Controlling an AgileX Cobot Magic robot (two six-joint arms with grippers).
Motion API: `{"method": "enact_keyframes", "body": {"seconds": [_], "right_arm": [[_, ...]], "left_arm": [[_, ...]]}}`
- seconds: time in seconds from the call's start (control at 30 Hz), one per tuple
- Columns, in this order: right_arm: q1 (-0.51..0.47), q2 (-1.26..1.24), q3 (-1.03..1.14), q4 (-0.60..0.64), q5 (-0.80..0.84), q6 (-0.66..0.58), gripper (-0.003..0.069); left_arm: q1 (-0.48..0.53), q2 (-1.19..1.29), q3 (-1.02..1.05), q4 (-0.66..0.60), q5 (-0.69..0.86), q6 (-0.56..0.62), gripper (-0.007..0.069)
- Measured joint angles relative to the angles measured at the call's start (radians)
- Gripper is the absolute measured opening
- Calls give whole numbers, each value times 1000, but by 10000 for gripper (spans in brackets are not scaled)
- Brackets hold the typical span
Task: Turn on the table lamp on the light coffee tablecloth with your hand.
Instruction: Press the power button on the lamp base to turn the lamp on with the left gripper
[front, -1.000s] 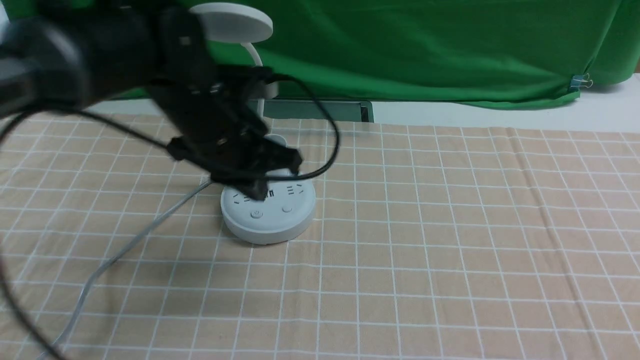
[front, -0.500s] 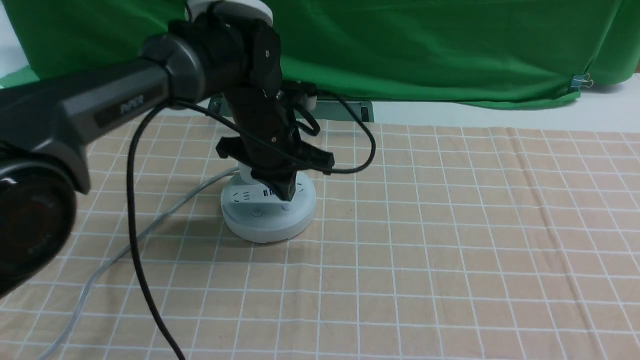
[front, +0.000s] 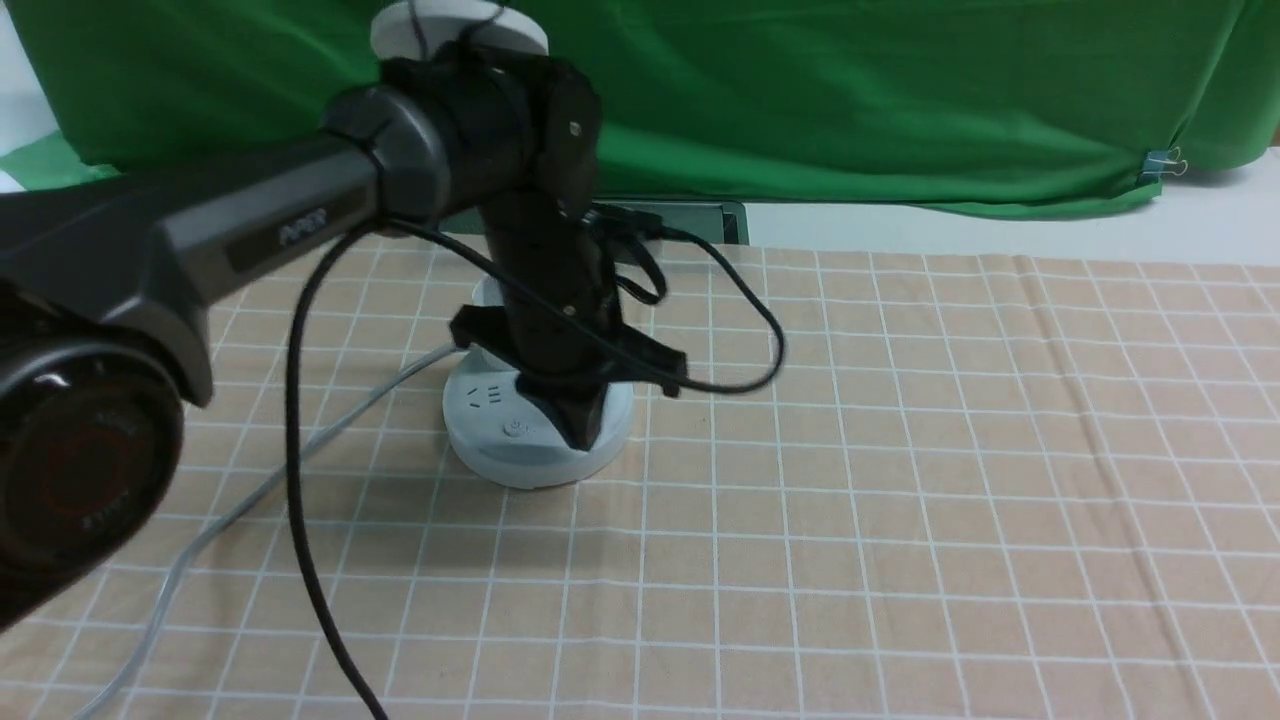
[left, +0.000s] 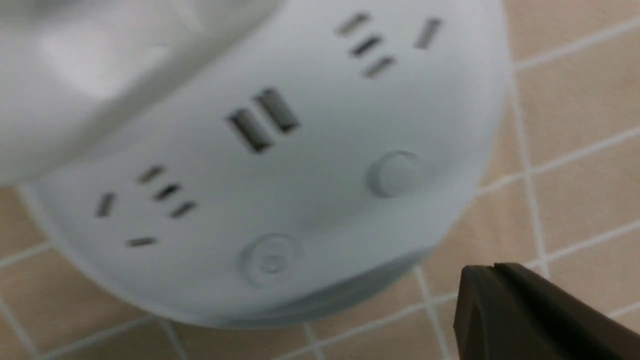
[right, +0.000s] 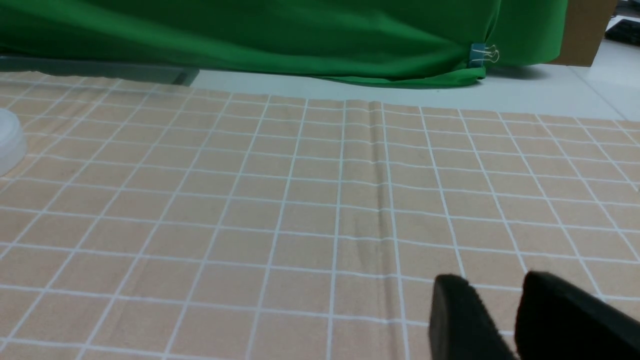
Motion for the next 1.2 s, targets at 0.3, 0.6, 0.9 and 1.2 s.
{"method": "enact_keyframes", "body": {"seconds": [0.3, 0.6, 0.9, 1.2], "right_arm": [[0, 0, 0, 0, 0, 0, 241], [0, 0, 0, 0, 0, 0, 241], [0, 0, 0, 0, 0, 0, 241], [0, 0, 0, 0, 0, 0, 241]], "left_arm": [[-56, -13, 144, 81, -220, -75, 41], [-56, -89, 244, 106, -354, -127, 83], [-56, -158, 250, 237, -410, -202, 11], [-56, -149, 344, 254, -527, -257, -1]]}}
